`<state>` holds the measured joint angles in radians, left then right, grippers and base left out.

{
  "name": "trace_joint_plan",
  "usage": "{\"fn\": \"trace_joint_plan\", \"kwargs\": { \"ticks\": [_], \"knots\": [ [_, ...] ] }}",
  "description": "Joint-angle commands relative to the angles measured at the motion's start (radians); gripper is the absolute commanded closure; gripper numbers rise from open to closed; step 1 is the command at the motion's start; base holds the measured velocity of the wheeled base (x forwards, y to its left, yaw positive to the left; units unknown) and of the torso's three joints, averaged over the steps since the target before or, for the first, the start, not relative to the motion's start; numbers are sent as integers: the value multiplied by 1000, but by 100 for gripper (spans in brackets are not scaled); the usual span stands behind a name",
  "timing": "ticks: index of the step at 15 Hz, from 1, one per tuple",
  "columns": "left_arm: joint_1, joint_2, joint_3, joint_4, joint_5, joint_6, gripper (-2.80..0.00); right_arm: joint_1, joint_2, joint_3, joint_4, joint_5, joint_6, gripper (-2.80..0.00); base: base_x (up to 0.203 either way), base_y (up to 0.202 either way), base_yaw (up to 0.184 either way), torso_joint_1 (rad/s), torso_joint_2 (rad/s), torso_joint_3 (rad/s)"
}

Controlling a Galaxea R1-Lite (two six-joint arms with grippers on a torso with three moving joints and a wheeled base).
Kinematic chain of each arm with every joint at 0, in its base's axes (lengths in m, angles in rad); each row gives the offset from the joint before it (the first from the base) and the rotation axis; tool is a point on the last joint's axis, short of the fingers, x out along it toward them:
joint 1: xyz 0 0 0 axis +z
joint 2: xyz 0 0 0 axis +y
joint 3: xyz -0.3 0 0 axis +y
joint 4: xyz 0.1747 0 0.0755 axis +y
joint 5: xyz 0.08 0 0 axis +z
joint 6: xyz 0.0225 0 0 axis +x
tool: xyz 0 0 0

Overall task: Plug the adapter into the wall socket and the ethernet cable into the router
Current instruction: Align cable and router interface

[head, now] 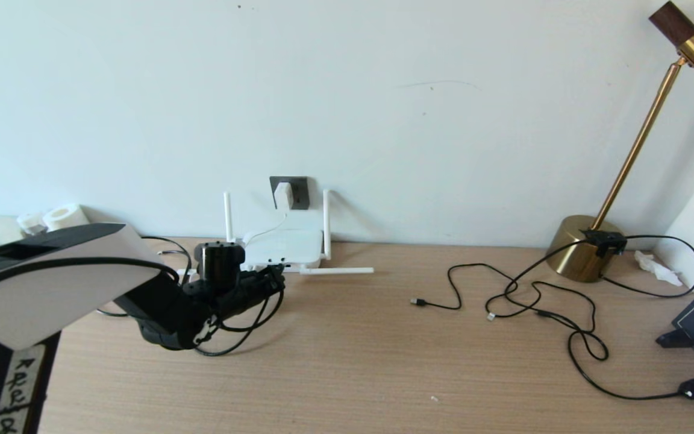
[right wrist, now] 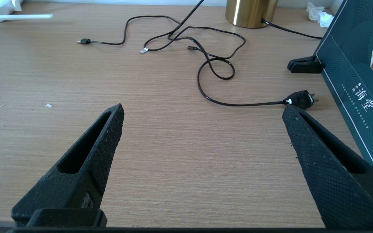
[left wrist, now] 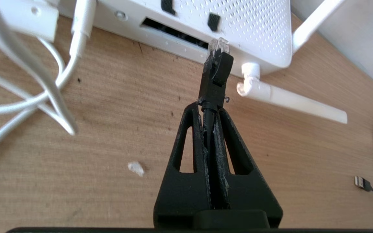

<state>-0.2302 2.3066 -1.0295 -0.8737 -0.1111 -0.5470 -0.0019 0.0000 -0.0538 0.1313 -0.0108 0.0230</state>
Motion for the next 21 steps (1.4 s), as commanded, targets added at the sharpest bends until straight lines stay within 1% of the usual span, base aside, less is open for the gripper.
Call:
{"fn": "trace_joint_plan", "kwargs": {
  "ticks": [1, 9, 21],
  "knots": [
    [-1, -18, 19, -5, -1, -4, 0, 0, 2, 0, 1, 0, 0, -280, 0, 0, 0, 0, 0, 0],
    [-1, -18, 38, -5, -1, -4, 0, 0, 2, 0, 1, 0, 0, -280, 0, 0, 0, 0, 0, 0],
    [9, -6, 8, 1, -1, -4, 0, 0, 2, 0, 1, 0, 0, -280, 0, 0, 0, 0, 0, 0]
  ]
}}
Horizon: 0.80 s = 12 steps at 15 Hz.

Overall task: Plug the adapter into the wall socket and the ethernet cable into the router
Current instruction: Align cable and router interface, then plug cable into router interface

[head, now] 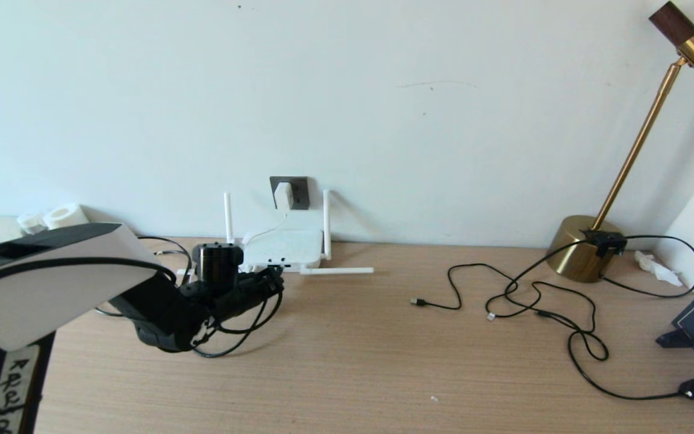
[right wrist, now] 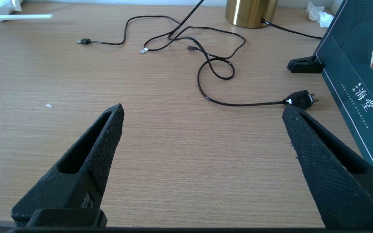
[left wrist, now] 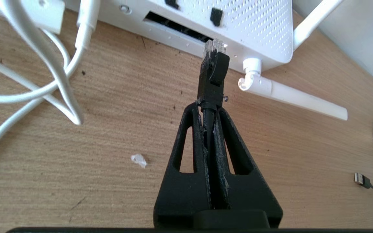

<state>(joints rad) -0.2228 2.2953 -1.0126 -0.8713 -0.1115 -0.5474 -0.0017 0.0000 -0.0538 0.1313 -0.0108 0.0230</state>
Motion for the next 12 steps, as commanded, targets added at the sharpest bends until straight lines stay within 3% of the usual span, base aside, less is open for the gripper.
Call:
{"fn": "trace_joint_plan", "kwargs": {
  "ticks": [1, 12],
  "knots": [
    [2, 7, -14, 0, 0, -3, 0, 0, 2, 0, 1, 0, 0, -280, 0, 0, 0, 0, 0, 0],
    [3, 29, -23, 0, 0, -3, 0, 0, 2, 0, 1, 0, 0, -280, 0, 0, 0, 0, 0, 0]
  ]
}}
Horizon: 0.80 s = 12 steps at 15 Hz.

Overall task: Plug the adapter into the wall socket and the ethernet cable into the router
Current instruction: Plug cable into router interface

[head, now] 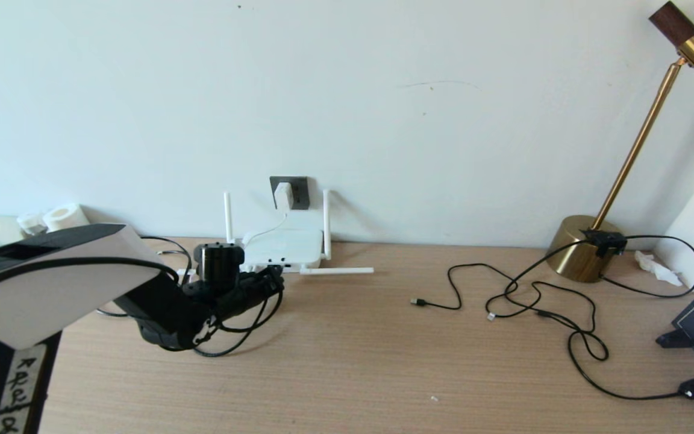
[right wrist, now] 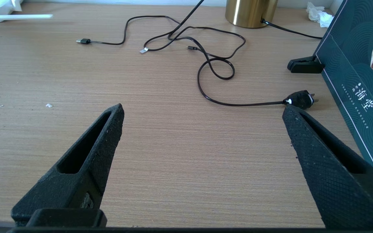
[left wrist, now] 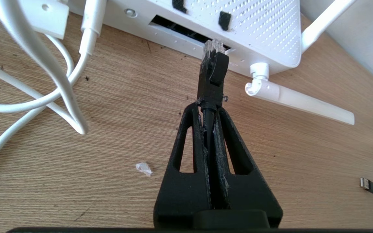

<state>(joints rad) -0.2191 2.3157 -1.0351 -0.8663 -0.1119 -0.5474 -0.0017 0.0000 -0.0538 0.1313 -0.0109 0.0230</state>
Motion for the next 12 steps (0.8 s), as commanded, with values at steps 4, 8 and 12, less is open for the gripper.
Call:
{"fn": "trace_joint_plan", "kwargs": {
  "ticks": [4, 8, 12],
  "knots": [
    [1, 17, 0, -6, -2, -5, 0, 0, 2, 0, 1, 0, 0, -280, 0, 0, 0, 0, 0, 0],
    [3, 17, -6, -6, -2, -4, 0, 0, 2, 0, 1, 0, 0, -280, 0, 0, 0, 0, 0, 0],
    [1, 22, -8, -6, -2, -4, 0, 0, 2, 0, 1, 0, 0, -280, 0, 0, 0, 0, 0, 0]
  ]
}}
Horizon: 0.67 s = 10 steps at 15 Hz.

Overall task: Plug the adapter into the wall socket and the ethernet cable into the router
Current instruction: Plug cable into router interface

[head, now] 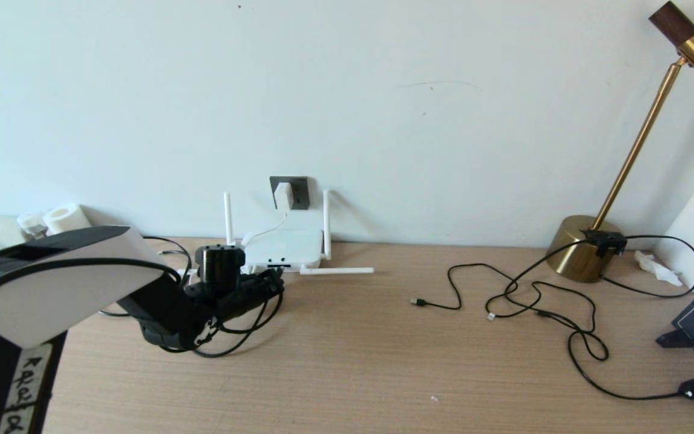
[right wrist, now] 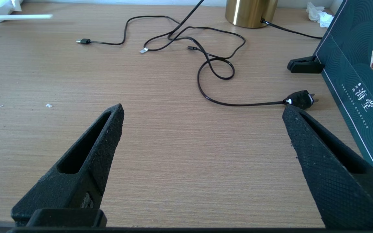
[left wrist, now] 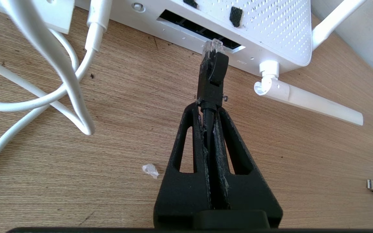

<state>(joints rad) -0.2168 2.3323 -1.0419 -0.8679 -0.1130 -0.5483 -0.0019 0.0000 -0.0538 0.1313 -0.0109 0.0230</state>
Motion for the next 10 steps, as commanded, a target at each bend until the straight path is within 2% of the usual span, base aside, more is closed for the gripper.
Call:
{"fn": "trace_joint_plan", "kwargs": {
  "ticks": [1, 10],
  "knots": [
    [-1, 4, -1, -5, -1, -4, 0, 0, 2, 0, 1, 0, 0, -280, 0, 0, 0, 0, 0, 0],
    [-1, 4, -18, -2, 1, -2, 0, 0, 2, 0, 1, 0, 0, -280, 0, 0, 0, 0, 0, 0]
  ]
}}
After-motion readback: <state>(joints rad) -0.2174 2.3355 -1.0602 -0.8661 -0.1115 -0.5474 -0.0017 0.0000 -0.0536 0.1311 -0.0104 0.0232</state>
